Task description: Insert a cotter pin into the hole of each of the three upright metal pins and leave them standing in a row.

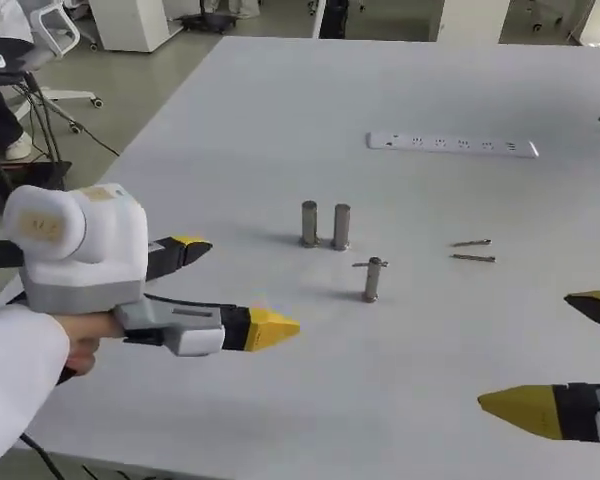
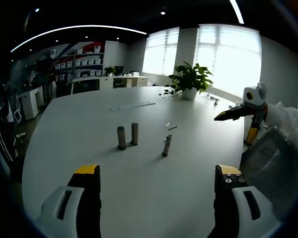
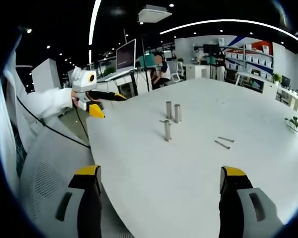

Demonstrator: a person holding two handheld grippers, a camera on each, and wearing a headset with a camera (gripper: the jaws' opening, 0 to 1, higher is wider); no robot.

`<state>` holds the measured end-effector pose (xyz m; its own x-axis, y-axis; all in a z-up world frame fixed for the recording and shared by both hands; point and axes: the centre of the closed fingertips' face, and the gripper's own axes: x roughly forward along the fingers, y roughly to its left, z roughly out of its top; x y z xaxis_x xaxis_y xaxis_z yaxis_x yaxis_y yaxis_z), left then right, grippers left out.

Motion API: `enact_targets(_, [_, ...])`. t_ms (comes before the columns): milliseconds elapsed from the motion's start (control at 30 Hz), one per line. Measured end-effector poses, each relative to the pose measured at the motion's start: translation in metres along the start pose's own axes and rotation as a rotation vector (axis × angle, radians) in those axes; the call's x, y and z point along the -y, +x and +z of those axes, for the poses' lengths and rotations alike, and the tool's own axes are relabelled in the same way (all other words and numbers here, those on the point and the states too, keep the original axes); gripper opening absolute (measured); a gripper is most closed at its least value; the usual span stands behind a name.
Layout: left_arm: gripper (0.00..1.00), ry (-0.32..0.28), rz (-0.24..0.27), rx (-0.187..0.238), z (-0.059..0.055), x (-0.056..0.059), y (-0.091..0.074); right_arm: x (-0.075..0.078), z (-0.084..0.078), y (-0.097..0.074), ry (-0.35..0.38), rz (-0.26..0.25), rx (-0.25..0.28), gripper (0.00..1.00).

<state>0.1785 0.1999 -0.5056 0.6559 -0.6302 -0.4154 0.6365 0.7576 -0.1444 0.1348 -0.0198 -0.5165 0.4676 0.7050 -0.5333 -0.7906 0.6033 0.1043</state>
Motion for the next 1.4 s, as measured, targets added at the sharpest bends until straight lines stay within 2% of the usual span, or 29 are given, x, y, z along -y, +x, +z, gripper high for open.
enact_targets(133, [0.94,-0.017,0.003,0.017,0.011,-0.013,0.013,0.001,-0.005,0.002,0.003,0.004,-0.018,0.98])
enact_targets(200, [0.92,-0.025,0.030,0.016,0.015,-0.024,0.022,0.005,-0.007,0.002,0.009,-0.004,-0.026,0.98])
enact_targets(333, [0.85,-0.040,0.067,0.044,0.026,-0.041,0.041,0.008,-0.008,0.002,0.033,-0.005,-0.017,0.98])
enact_targets(500, [0.76,0.024,0.110,0.030,0.031,-0.058,0.063,0.008,-0.011,0.002,0.073,-0.001,-0.011,0.98])
enact_targets(667, [0.65,0.036,0.129,0.006,0.034,-0.075,0.089,0.011,-0.013,0.001,0.096,-0.017,-0.004,0.98])
enact_targets(733, [0.61,0.032,0.113,-0.011,0.033,-0.078,0.099,0.013,-0.014,0.000,0.107,-0.023,-0.002,0.98])
enact_targets(800, [0.53,0.008,0.062,-0.040,0.028,-0.073,0.106,0.012,-0.014,-0.001,0.117,-0.022,0.006,0.97])
enact_targets(833, [0.50,0.001,0.057,-0.040,0.028,-0.075,0.110,0.011,-0.014,-0.001,0.120,-0.016,0.012,0.96])
enact_targets(1067, [0.43,0.034,0.067,-0.087,0.019,-0.087,0.128,0.007,-0.020,0.001,0.137,-0.006,0.005,0.95])
enact_targets(1133, [0.37,0.044,0.064,-0.108,0.016,-0.089,0.131,0.007,-0.019,0.001,0.141,-0.008,0.010,0.94])
enact_targets(1200, [0.27,0.077,0.088,-0.117,0.015,-0.095,0.133,0.007,-0.019,0.000,0.143,-0.012,0.013,0.94])
enact_targets(1267, [0.24,0.080,0.080,-0.125,0.014,-0.095,0.136,0.008,-0.018,0.000,0.143,-0.013,0.015,0.94])
enact_targets(1400, [0.24,0.100,0.051,-0.141,0.012,-0.090,0.142,0.010,-0.019,0.000,0.149,-0.016,0.013,0.94])
